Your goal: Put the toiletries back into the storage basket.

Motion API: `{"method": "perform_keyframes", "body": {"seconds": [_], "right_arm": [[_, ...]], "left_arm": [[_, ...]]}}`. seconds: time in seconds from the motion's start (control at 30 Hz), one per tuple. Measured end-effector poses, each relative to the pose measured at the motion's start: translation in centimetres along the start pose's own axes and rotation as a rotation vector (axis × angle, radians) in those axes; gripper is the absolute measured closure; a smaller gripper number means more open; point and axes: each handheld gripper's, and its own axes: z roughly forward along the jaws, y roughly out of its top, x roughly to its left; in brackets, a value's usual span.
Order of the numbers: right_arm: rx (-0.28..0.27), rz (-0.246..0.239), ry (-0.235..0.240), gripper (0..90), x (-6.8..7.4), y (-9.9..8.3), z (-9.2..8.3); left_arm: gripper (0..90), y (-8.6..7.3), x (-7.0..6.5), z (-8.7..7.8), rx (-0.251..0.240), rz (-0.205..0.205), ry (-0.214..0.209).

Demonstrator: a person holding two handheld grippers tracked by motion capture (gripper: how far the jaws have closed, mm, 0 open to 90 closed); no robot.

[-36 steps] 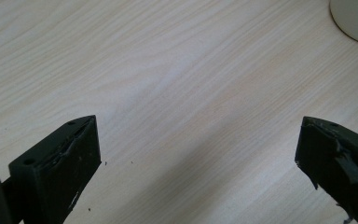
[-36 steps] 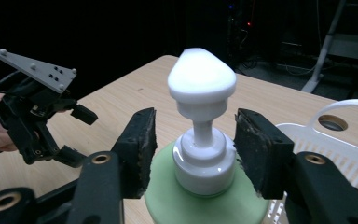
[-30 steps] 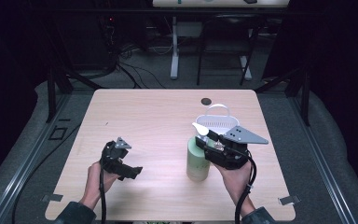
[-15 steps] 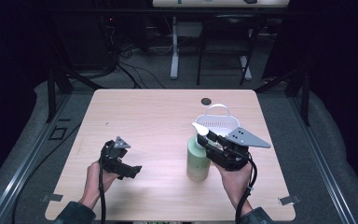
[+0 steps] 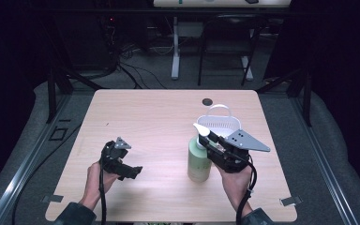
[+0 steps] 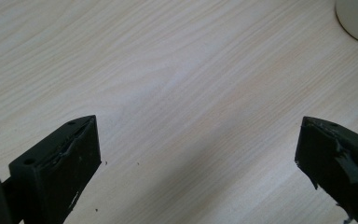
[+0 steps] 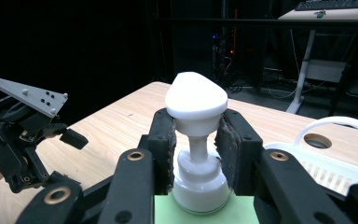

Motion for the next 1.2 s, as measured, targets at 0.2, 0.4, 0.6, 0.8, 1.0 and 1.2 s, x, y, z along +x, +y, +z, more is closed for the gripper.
{"method": "perform_keyframes", "body": {"seconds": [0.2,0.4,0.6,0.8,1.0,1.2], "right_arm": [[0.008,-0.017,0.004,67.6,0.0,0.1,0.0],[0.014,-0.029,0.01,67.6,0.2,0.3,-0.1],[0.008,-0.038,0.015,67.7,0.5,0.6,-0.3],[-0.006,-0.045,0.017,67.7,0.5,1.2,-0.8],[-0.01,-0.051,0.015,67.8,0.3,1.7,-1.2],[-0.007,-0.057,0.007,67.8,0.1,2.1,-1.6]], "left_arm": [[0.1,0.0,0.0,0.0,-0.003,-0.003,0.0],[0.1,0.0,0.0,0.0,-0.003,-0.005,-0.002],[0.1,0.0,0.1,0.0,0.0,-0.003,-0.002],[0.1,0.0,0.1,0.0,-0.006,-0.011,-0.006],[0.1,0.0,0.1,0.0,-0.004,-0.009,-0.007],[0.1,-0.1,0.3,0.0,-0.001,-0.014,-0.006]]}}
